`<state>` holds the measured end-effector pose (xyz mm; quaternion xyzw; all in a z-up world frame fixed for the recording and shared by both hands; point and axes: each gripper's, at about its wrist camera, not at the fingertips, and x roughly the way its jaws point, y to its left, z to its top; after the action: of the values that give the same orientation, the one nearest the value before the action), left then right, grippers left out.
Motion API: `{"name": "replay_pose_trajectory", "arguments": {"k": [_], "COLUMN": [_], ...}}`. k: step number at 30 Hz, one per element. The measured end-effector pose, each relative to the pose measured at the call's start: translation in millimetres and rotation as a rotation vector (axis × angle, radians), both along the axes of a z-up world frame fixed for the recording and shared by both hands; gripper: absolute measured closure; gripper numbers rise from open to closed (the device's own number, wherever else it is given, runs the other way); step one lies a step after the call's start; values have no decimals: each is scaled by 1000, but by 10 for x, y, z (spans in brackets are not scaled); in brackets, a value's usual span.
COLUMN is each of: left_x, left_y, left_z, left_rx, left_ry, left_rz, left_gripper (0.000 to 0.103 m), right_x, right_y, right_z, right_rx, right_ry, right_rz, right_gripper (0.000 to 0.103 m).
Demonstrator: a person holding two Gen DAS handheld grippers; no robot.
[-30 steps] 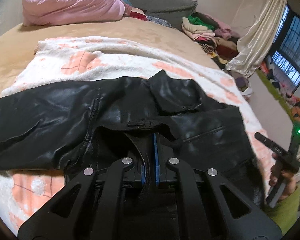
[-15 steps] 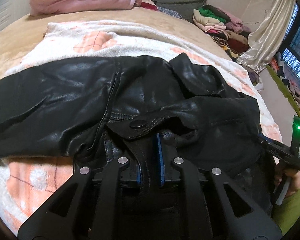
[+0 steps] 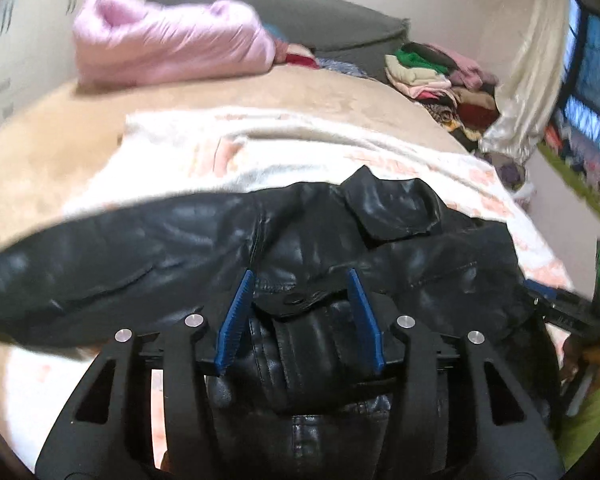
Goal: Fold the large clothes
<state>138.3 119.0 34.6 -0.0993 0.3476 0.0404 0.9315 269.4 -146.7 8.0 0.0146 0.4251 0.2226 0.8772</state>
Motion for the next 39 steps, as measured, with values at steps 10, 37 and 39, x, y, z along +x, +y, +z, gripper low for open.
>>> {"name": "replay_pose_trajectory", "arguments": {"k": [10,37,39], "left_x": [353,409,412], "left_y": [-455,-325,-314], "left_z": [-705,-886,-884], "left_rx": [-4,-87,-96], "left_ry": [204,219,219], "left_rz": [-165,-216,-215], "left_gripper": [74,78,78], "right_x": [-54,909,884], "right_y": [280,365,328], "right_z": [-371,-520,-511], "right_rx": [-83,-202,-187], "right_ry": [128,140,135], "right_rz": [97,-104,-105], "right_gripper": [52,54,54]}}
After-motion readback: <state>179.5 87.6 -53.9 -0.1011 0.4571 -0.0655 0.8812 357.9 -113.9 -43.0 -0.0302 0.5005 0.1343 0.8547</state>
